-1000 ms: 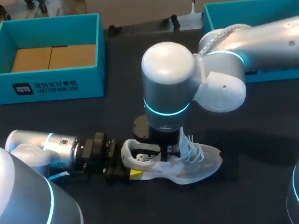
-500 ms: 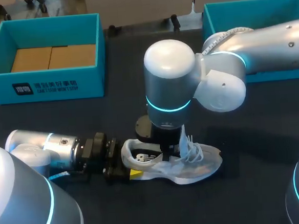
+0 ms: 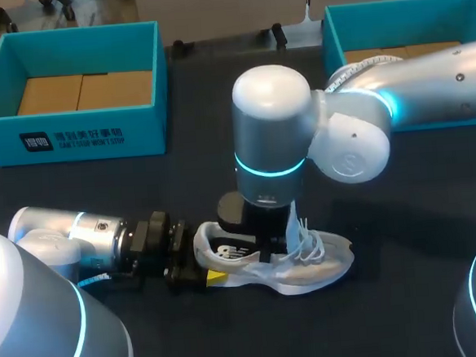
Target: Take the shoe out of the shoebox, open the shoe tongue, remove and reinsert the insole, then place the shoe into the shoebox
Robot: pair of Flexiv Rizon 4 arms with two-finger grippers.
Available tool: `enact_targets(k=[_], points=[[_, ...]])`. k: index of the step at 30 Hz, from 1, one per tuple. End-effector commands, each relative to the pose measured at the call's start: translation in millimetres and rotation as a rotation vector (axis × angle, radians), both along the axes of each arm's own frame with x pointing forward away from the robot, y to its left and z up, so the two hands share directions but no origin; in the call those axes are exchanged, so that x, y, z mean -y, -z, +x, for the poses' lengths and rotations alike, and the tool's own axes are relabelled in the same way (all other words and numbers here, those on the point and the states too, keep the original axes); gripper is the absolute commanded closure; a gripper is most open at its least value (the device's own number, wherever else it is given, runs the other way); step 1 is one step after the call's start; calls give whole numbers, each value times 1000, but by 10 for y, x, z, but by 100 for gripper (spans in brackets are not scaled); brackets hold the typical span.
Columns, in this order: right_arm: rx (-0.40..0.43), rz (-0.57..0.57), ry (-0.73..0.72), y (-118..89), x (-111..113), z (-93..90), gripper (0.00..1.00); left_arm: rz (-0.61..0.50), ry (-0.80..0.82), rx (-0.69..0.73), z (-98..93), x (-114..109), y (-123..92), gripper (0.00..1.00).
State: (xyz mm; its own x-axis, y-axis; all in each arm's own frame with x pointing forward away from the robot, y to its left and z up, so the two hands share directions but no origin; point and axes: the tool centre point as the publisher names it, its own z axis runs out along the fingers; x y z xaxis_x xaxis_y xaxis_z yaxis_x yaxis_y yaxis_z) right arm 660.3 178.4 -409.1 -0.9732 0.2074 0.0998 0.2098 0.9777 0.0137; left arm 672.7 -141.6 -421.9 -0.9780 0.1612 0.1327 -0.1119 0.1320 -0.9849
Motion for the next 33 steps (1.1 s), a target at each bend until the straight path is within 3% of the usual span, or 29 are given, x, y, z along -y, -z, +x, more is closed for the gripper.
enact_targets(k=[1, 3, 5, 12, 16, 22, 33], points=[[-73, -21, 4, 183, -43, -68, 74, 0, -5, 0, 1, -26, 42, 100], [-85, -16, 3, 182, -31, -113, 78, 0, -5, 0, 1, -26, 42, 100], [-98, -17, 17, 176, 5, -165, 100, 0, -5, 0, 1, -26, 42, 100], [-24, 35, 80, -9, 129, -259, 100, 0, -5, 0, 1, -26, 42, 100], [47, 80, 101, -214, 160, -286, 100, 0, -5, 0, 1, -26, 42, 100], [113, 113, 103, -403, 140, -247, 100, 0, -5, 0, 1, -26, 42, 100], [152, 224, 113, -439, 115, -133, 100, 0, -5, 0, 1, -26, 42, 100]])
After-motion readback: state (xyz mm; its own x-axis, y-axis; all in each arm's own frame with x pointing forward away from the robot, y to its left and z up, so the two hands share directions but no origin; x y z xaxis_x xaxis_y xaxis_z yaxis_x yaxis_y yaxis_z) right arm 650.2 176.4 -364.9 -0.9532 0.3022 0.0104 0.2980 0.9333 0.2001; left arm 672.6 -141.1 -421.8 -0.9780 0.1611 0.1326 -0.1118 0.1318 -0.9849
